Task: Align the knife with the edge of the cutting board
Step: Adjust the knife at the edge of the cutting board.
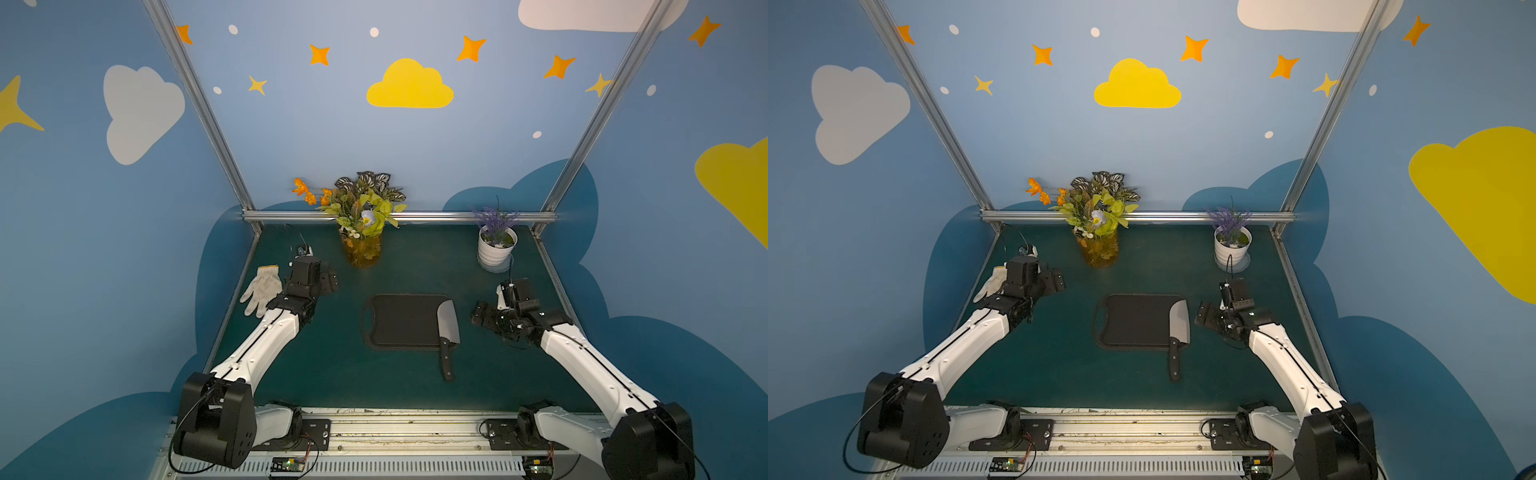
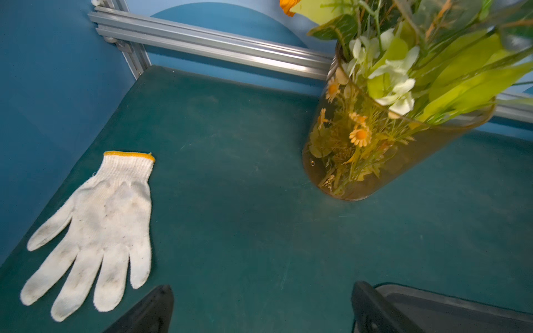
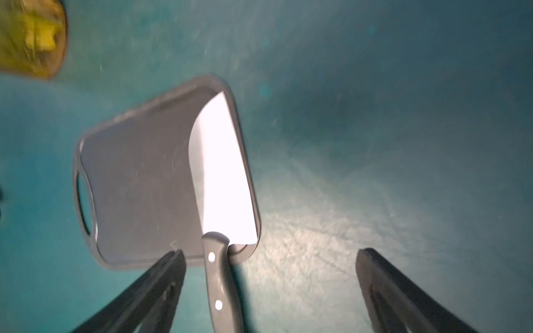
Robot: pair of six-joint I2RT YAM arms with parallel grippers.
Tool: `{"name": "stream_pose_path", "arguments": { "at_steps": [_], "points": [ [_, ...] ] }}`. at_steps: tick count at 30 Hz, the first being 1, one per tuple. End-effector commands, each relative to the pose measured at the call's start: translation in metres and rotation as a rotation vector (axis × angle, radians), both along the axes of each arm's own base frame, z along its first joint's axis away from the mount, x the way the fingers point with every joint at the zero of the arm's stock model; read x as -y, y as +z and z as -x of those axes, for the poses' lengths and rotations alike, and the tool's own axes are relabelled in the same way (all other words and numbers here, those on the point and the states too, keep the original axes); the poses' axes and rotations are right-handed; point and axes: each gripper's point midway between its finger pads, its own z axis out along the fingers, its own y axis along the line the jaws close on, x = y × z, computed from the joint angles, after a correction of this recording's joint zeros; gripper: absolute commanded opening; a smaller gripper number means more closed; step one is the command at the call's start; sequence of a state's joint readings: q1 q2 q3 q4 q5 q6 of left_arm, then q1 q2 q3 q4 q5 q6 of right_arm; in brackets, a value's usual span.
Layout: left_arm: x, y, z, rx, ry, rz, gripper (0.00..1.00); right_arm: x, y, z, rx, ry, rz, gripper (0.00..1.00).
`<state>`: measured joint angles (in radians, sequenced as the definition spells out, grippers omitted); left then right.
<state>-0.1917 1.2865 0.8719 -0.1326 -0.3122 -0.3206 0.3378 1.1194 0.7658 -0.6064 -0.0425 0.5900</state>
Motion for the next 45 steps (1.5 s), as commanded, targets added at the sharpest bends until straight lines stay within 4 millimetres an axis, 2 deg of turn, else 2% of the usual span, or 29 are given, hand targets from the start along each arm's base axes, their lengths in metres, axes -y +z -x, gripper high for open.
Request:
{"name": "stream_pose_path", "arguments": {
  "at_steps": [1,6,11,14,23,31,43,45],
  "points": [
    [0.011,0.000,0.004,-0.047,-0.022,0.076,1.00,-0.007,-0.008,0.022,-0.047,-0.013,0.004,0.98],
    [0.021,-0.005,0.013,-0.069,-0.050,0.126,1.00,-0.023,-0.019,0.038,-0.066,0.013,0.071,0.98],
    [0.039,0.003,0.014,-0.069,-0.122,0.168,1.00,-0.040,-0.030,0.051,-0.067,0.033,0.159,0.95],
    [0.043,0.004,0.016,-0.074,-0.139,0.178,1.00,-0.049,-0.035,0.054,-0.056,0.043,0.208,0.89],
    [0.047,0.011,0.020,-0.063,-0.153,0.196,1.00,-0.079,-0.047,0.066,-0.059,0.098,0.295,0.54],
    [0.048,0.009,0.020,-0.072,-0.155,0.198,1.00,-0.101,-0.058,0.070,-0.071,0.142,0.305,0.46],
    [0.048,0.006,0.021,-0.084,-0.156,0.184,1.00,-0.104,-0.078,0.066,-0.105,0.170,0.365,0.39],
    [0.048,0.006,0.021,-0.084,-0.155,0.183,1.00,-0.102,-0.078,0.064,-0.106,0.169,0.366,0.35]
  ]
}}
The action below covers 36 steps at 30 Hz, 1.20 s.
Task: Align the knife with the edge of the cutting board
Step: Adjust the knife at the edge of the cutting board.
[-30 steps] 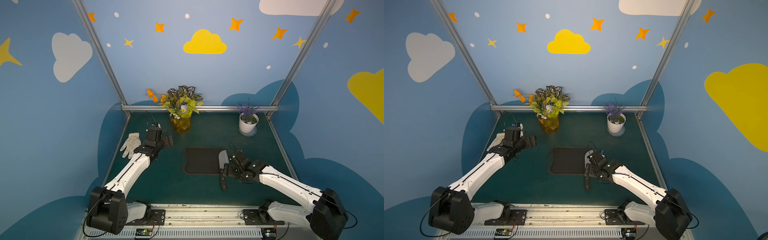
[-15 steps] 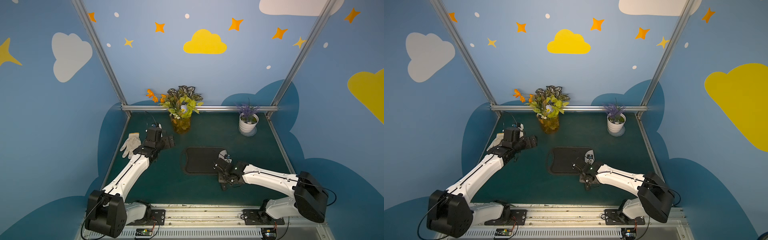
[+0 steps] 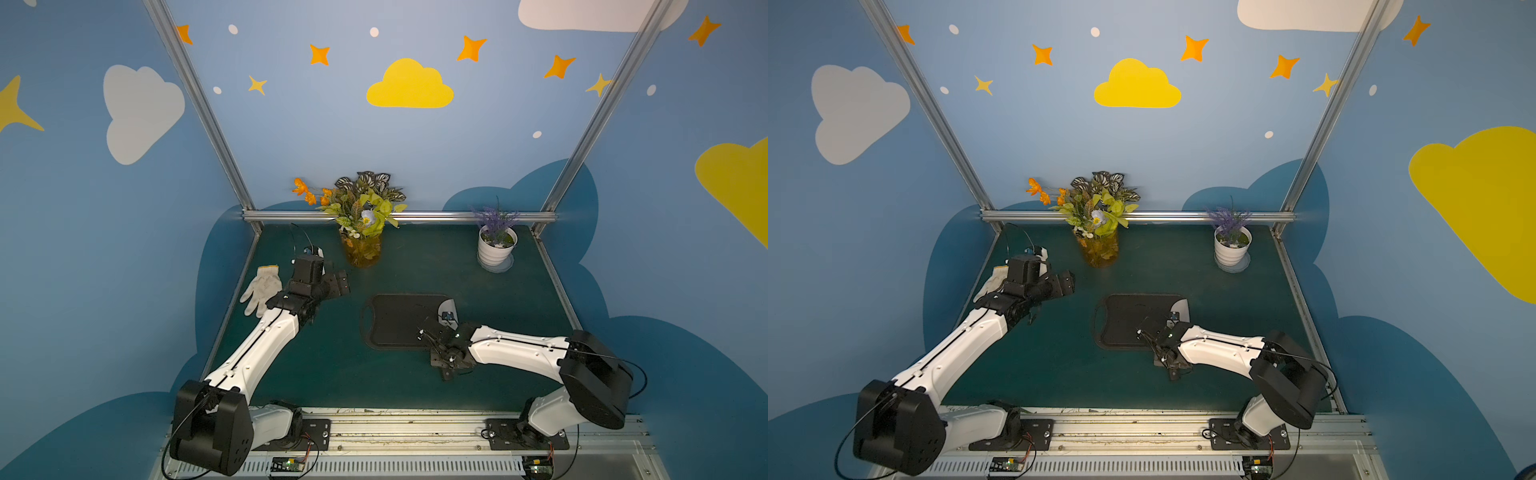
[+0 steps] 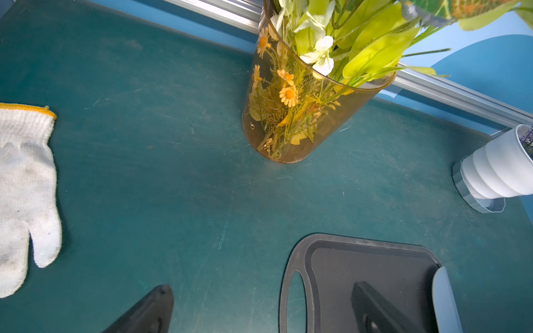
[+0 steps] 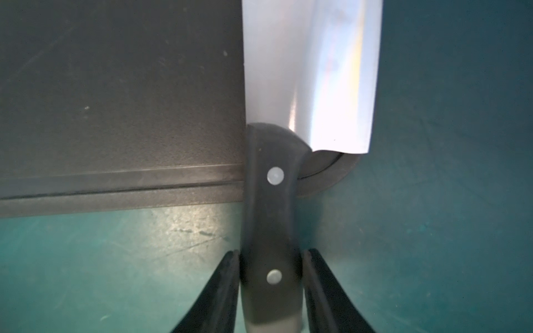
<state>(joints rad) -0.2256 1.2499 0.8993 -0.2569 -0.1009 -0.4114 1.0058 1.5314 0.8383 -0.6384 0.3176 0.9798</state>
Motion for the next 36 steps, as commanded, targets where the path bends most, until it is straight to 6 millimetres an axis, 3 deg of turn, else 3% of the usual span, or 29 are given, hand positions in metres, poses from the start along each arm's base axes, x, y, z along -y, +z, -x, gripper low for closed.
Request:
{"name": "stream_pose_path", "arguments": {
  "at_steps": [1,21,29,36],
  "points": [
    [0.002,0.008,0.000,0.004,-0.009,-0.005,1.00,-0.002,0.003,-0.009,0.019,0.003,0.003,0.34],
    [0.001,0.005,0.000,-0.004,-0.015,-0.023,1.00,-0.008,-0.004,-0.010,-0.019,0.060,0.005,0.29],
    [0.001,0.005,0.000,-0.005,-0.016,-0.027,1.00,-0.004,-0.011,-0.004,-0.042,0.068,0.020,0.47],
    [0.001,0.002,0.000,-0.013,-0.018,-0.033,1.00,-0.003,-0.013,-0.002,-0.046,0.069,0.012,0.44]
  ]
}}
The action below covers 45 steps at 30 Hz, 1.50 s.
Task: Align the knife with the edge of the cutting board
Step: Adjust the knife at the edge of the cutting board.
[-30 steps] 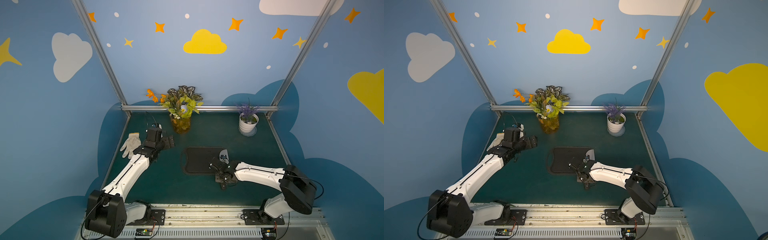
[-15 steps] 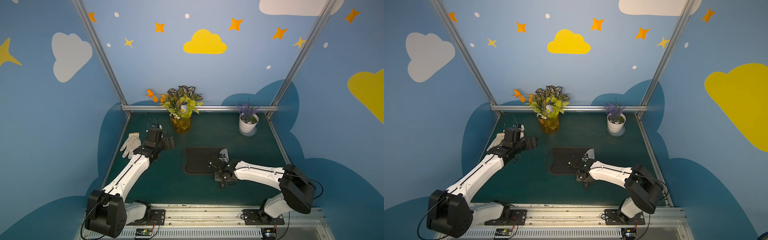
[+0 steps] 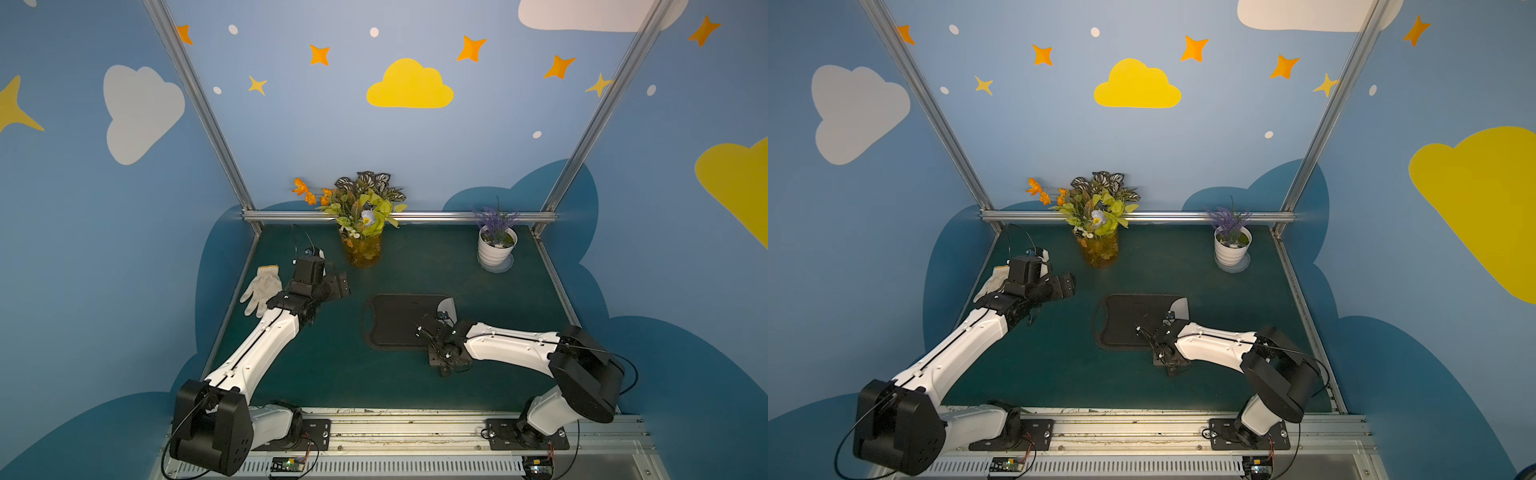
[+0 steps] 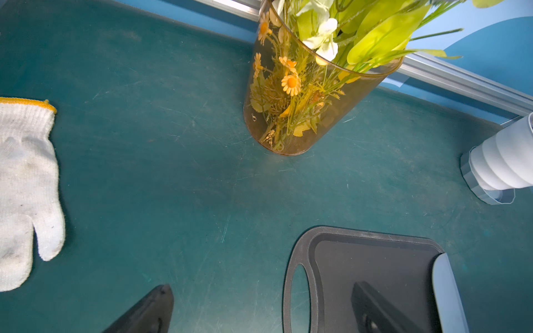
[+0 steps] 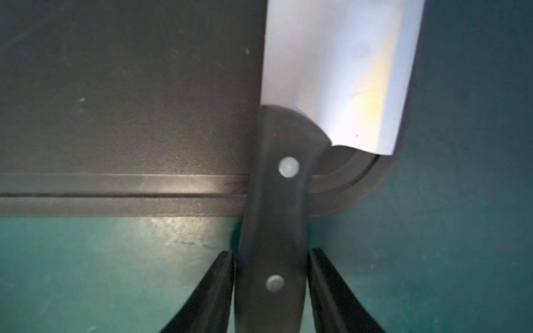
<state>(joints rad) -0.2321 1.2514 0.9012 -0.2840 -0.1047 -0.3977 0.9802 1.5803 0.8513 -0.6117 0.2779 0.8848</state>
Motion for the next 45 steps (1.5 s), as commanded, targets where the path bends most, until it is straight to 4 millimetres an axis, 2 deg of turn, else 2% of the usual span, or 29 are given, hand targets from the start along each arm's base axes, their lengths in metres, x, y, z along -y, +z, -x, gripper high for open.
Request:
{"name": "stream_pose_path", "arguments": {
  "at_steps": [1,12,35,40,45],
  "points": [
    [0.001,0.008,-0.004,0.013,-0.005,-0.013,1.00,0.002,-0.003,0.002,-0.006,0.001,-0.004,0.43],
    [0.000,0.007,-0.004,0.007,-0.005,-0.023,1.00,0.004,-0.001,0.003,-0.004,0.007,-0.011,0.40],
    [-0.001,0.004,-0.005,-0.002,-0.008,-0.032,1.00,0.007,0.002,0.005,-0.003,0.014,-0.007,0.40],
    [0.000,0.003,-0.005,-0.006,-0.009,-0.032,1.00,0.005,0.004,0.004,0.000,0.016,-0.012,0.48],
    [-0.001,0.003,-0.005,-0.007,-0.007,-0.034,1.00,0.000,0.011,0.002,0.007,0.022,-0.036,0.61]
  ]
}}
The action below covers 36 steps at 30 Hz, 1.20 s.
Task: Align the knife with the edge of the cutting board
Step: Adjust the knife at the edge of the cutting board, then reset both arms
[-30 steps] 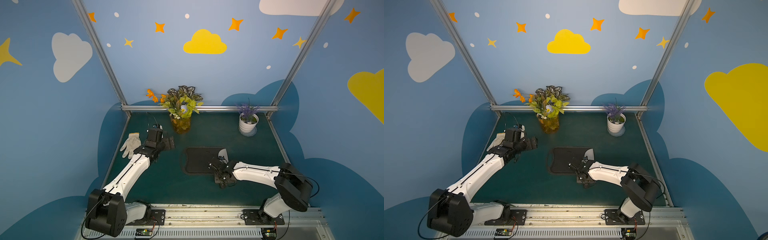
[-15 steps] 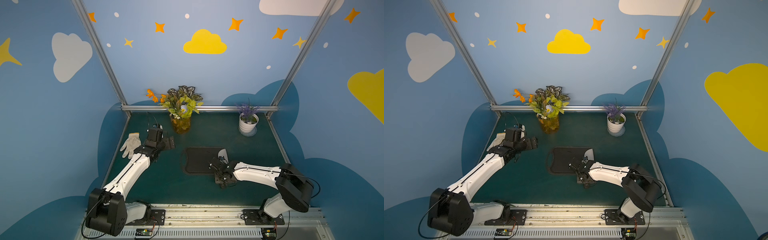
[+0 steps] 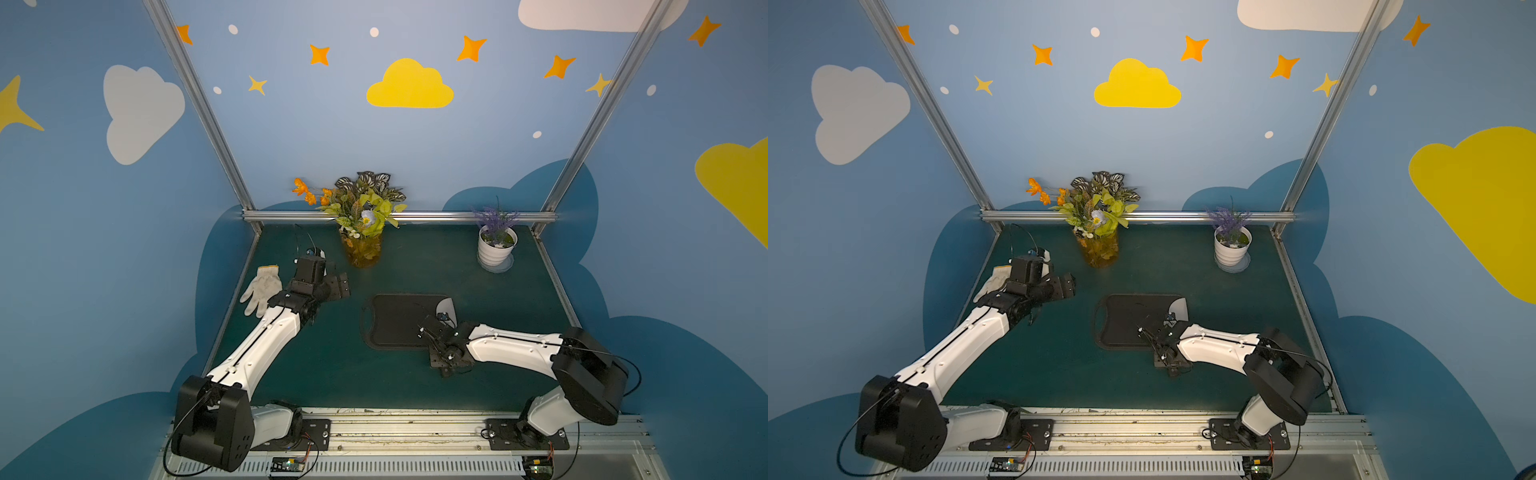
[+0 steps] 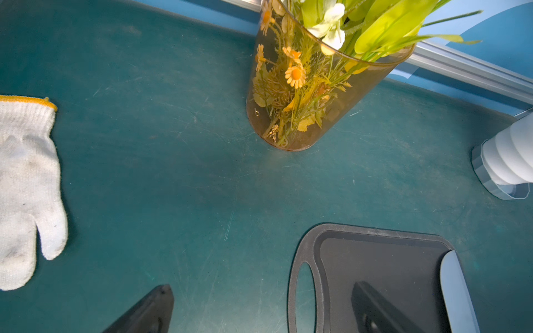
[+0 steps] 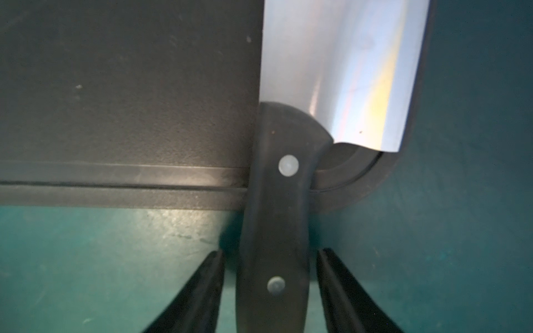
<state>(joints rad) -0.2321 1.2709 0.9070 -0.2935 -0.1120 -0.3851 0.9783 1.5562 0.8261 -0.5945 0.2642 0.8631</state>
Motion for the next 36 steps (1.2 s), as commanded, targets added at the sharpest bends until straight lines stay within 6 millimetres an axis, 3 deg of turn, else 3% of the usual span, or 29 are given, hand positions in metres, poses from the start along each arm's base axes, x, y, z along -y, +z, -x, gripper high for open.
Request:
{"name": "stream_pose_path", "arguments": {
  "at_steps": [1,7,11,15,22,26,30,36],
  "points": [
    [0.000,0.009,-0.004,0.013,-0.005,-0.017,1.00,-0.002,0.013,-0.002,0.012,0.003,-0.026,0.64],
    [-0.002,0.010,-0.004,0.019,-0.003,-0.033,1.00,-0.010,0.039,-0.006,0.045,0.021,-0.093,0.93],
    [-0.004,0.010,-0.005,0.037,-0.011,-0.056,1.00,-0.011,0.065,-0.017,0.089,0.033,-0.156,0.97],
    [-0.009,0.012,-0.006,0.093,-0.009,-0.089,1.00,0.012,0.094,-0.037,0.179,-0.040,-0.185,0.98],
    [-0.028,0.004,-0.007,0.128,0.032,-0.185,1.00,0.081,0.162,-0.094,0.427,-0.117,-0.144,0.98],
    [-0.045,-0.001,-0.008,0.145,0.097,-0.235,1.00,0.124,0.183,-0.121,0.496,-0.229,-0.134,0.98],
    [-0.060,-0.007,-0.008,0.170,0.151,-0.263,1.00,0.174,0.182,-0.142,0.531,-0.399,-0.109,0.98],
    [-0.079,-0.016,-0.006,0.222,0.205,-0.328,1.00,0.236,0.160,-0.159,0.572,-0.567,-0.015,0.98]
  ]
}}
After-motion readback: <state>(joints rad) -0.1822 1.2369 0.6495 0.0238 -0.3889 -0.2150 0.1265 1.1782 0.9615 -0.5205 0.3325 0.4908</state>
